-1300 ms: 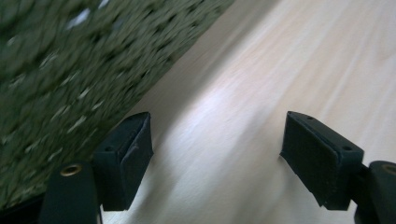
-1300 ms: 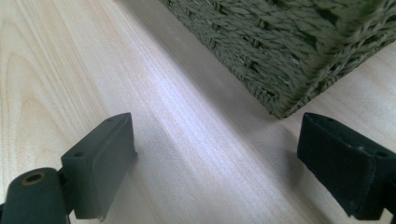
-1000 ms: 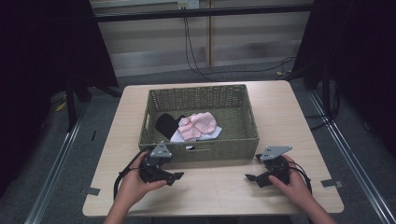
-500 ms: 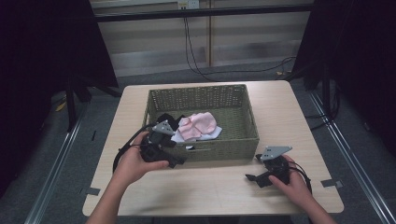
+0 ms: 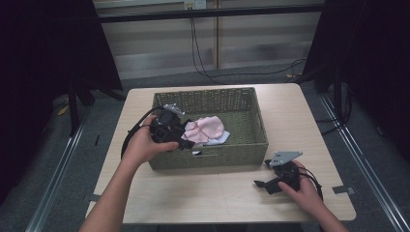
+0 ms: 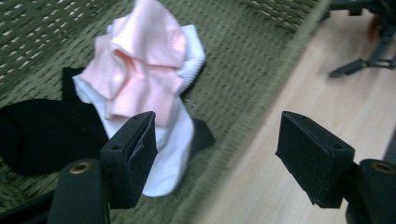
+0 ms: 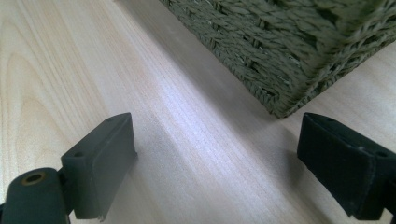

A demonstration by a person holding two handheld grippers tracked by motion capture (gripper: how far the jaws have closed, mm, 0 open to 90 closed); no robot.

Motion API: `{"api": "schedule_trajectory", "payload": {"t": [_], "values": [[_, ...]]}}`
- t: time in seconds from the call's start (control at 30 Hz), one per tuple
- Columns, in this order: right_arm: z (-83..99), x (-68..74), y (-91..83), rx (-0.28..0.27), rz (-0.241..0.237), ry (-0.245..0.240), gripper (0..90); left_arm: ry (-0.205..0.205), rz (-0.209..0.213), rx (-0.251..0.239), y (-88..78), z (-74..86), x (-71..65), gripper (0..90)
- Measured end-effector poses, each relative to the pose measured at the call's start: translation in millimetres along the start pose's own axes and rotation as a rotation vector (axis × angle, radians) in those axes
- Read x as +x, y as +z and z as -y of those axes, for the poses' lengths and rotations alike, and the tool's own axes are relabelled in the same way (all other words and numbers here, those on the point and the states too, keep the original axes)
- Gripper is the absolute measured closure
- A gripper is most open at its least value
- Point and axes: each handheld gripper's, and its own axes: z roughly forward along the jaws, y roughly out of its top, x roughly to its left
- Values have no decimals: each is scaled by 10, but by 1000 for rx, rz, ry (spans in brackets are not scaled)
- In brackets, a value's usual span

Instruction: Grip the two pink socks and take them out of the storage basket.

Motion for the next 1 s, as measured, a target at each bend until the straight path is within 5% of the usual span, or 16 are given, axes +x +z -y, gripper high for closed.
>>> {"api": "schedule_trajectory", "payload": {"t": [1.0], "values": [[-1, 2, 1, -1, -1, 1, 106, -174, -48, 77, 518, -415, 610, 329]]}}
